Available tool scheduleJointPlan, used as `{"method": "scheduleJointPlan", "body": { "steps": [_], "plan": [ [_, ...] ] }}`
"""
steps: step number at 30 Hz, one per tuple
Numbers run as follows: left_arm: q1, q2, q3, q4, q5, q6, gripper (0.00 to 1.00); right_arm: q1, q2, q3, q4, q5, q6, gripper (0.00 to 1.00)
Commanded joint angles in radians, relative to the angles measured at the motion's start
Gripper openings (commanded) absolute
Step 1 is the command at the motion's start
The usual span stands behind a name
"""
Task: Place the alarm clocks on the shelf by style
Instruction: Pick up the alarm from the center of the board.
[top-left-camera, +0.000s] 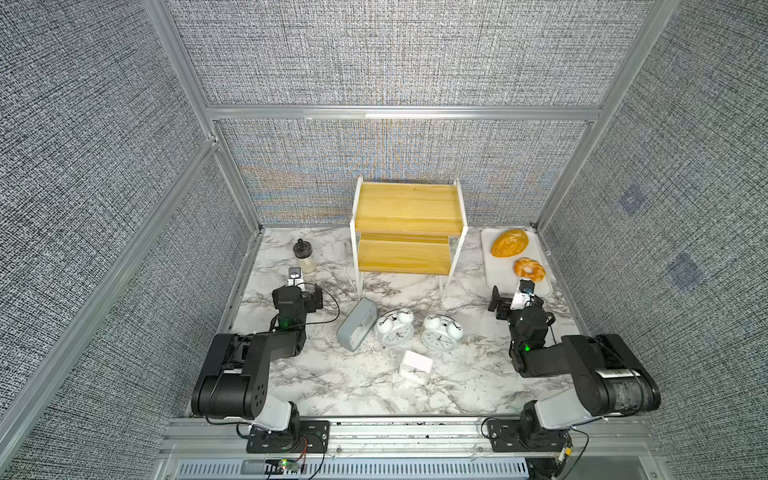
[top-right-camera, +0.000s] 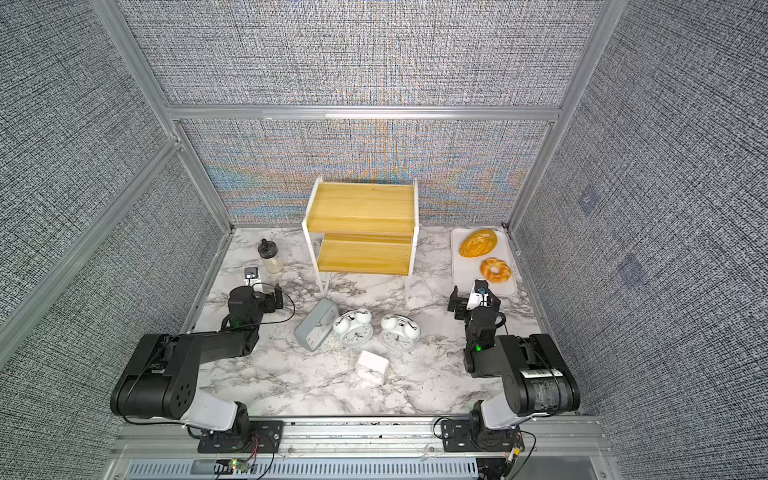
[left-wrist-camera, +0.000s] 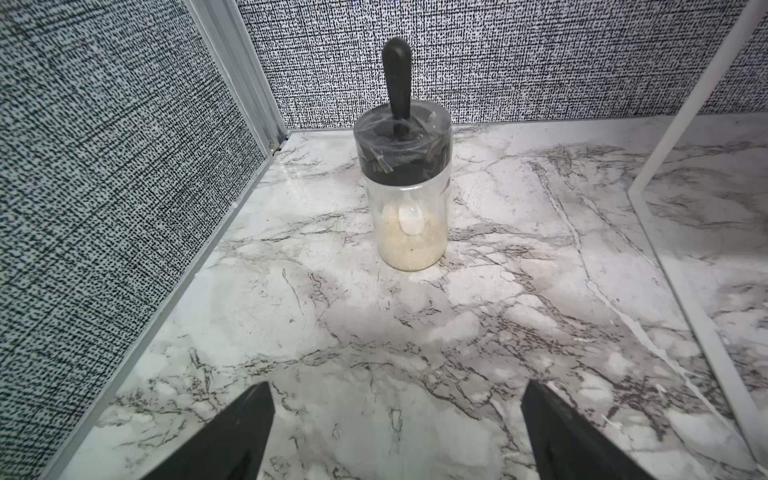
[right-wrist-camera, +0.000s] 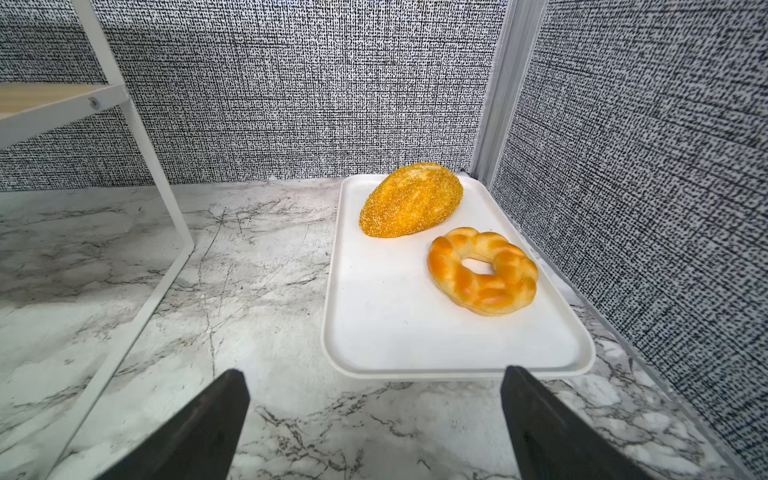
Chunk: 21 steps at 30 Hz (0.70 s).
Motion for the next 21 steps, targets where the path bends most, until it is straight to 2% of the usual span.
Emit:
{"method": "scheduleJointPlan", "body": {
  "steps": [1, 21],
  "plan": [
    [0.001, -0.005, -0.001, 0.006, 0.005, -0.001, 0.99, 0.001, 0.001, 0.005, 0.017, -0.001, 0.002, 0.99],
    [0.002, -0.015, -0.005, 0.008, 0.002, -0.003, 0.99, 0.001, -0.009, 0.010, 0.000, 0.008, 0.008, 0.99]
  ]
}}
